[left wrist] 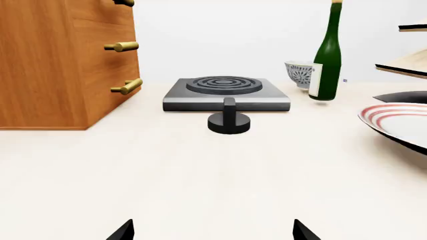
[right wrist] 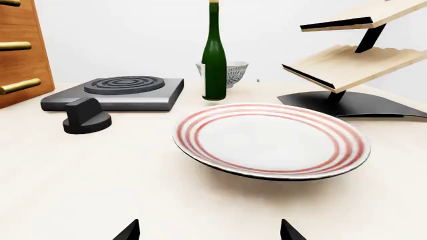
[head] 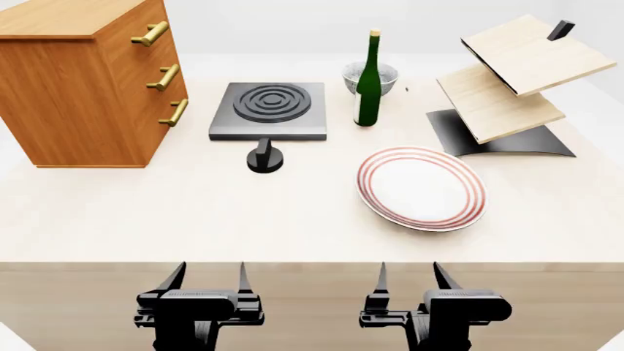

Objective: Turn on the stove.

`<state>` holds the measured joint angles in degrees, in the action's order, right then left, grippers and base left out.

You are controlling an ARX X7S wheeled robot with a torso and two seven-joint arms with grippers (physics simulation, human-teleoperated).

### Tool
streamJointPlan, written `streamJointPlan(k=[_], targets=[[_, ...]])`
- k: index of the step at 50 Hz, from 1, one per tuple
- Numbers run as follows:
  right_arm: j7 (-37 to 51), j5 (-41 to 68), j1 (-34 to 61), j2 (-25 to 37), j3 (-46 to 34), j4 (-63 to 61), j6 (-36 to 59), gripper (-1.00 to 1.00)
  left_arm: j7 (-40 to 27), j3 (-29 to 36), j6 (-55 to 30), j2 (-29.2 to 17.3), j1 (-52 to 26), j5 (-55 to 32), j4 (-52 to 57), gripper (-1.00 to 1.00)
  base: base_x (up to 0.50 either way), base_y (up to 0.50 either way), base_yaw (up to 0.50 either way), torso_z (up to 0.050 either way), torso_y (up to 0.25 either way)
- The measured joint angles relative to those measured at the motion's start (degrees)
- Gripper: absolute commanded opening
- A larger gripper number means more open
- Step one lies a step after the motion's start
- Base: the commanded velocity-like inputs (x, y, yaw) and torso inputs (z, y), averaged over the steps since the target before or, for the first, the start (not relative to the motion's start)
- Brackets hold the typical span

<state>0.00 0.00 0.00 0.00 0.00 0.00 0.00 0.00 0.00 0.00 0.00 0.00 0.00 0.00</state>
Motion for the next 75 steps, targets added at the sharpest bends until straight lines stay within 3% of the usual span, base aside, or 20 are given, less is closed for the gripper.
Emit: streamJointPlan(k=[17,23,34,41,52,75], targets=[[1.65,4.48,0.28,1.92,-1.72,-0.65,0.89,1.00,-5.02,3.27,-1.25,-2.64,-0.81,1.22,-1.86,1.00,0.00,0.00,0.00,0.000,0.000],[3.53,5.51,2.00,3.39,-2.17,-8.08,9.87,1.00,-4.64,3.76,-13.68,-3.61,-2.61,0.55,7.08,1.00,0.00,0.00,0.00,0.000,0.000],[7.03,10.33,8.25,5.68,-1.04,-29.81,35.95,1.00,-3.02,0.20,-45.74,-4.29,-10.85,-5.42,29.92,1.00,0.00,0.00,0.00,0.000,0.000],[8.48,12.63,11.09,6.39,-0.39,-38.32,45.86,1.00,-2.74,-1.62,-55.81,-4.58,-13.85,-7.78,37.54,1.00,0.00,0.00,0.00,0.000,0.000],[9.35,14.90,11.78,6.36,0.87,-42.50,49.97,1.00,-3.21,-2.50,-60.00,-5.17,-14.77,-9.07,41.35,1.00,0.34,-0.01,0.00,0.000,0.000],[11.18,17.18,11.92,6.56,2.10,-43.80,51.16,1.00,-4.49,-2.77,-60.59,-5.92,-14.78,-10.57,42.15,1.00,0.50,0.00,0.00,0.000,0.000]])
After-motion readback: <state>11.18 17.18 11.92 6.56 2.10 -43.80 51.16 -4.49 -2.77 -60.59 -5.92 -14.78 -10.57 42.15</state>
